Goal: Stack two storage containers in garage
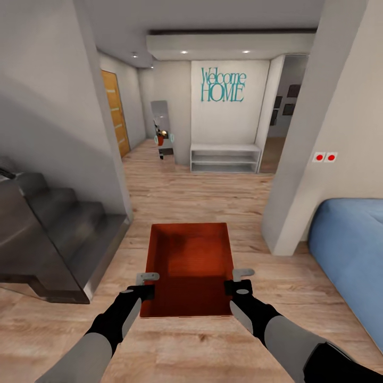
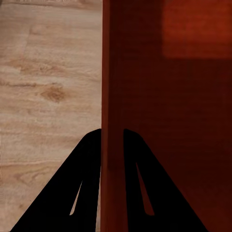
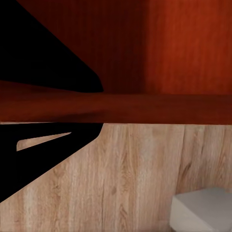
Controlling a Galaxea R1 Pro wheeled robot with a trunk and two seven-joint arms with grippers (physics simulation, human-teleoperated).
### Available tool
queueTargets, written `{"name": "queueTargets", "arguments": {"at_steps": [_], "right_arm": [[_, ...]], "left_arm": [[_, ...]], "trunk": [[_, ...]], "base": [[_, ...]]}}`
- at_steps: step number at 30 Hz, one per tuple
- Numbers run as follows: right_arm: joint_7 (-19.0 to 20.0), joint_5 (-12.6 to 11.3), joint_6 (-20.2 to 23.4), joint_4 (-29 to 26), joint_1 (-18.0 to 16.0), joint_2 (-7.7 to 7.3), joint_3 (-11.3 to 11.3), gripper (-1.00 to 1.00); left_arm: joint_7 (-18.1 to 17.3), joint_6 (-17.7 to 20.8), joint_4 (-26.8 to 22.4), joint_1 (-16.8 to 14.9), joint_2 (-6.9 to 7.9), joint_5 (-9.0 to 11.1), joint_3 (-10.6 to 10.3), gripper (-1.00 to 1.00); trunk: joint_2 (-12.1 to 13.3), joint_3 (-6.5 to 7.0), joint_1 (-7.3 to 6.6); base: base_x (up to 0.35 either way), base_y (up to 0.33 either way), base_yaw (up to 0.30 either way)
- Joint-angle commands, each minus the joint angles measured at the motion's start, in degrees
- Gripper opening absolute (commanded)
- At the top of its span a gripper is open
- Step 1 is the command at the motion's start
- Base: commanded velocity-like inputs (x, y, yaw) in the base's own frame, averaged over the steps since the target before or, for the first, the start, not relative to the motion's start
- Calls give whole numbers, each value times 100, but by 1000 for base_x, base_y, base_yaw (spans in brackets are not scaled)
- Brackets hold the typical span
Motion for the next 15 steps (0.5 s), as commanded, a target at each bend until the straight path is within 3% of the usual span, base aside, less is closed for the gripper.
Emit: {"name": "queueTargets", "arguments": {"at_steps": [1, 15], "right_arm": [[-72, -137, 43, 37, -5, -7, 93, -100], [-72, -135, 43, 69, -5, -12, 93, -100]], "left_arm": [[65, -209, -82, -5, 1, -23, -26, -100], [65, -217, -82, -5, 1, -26, -35, -100]], "trunk": [[-12, -12, 7], [-12, -12, 7]], "base": [[316, 113, 0], [320, 105, -11]]}}
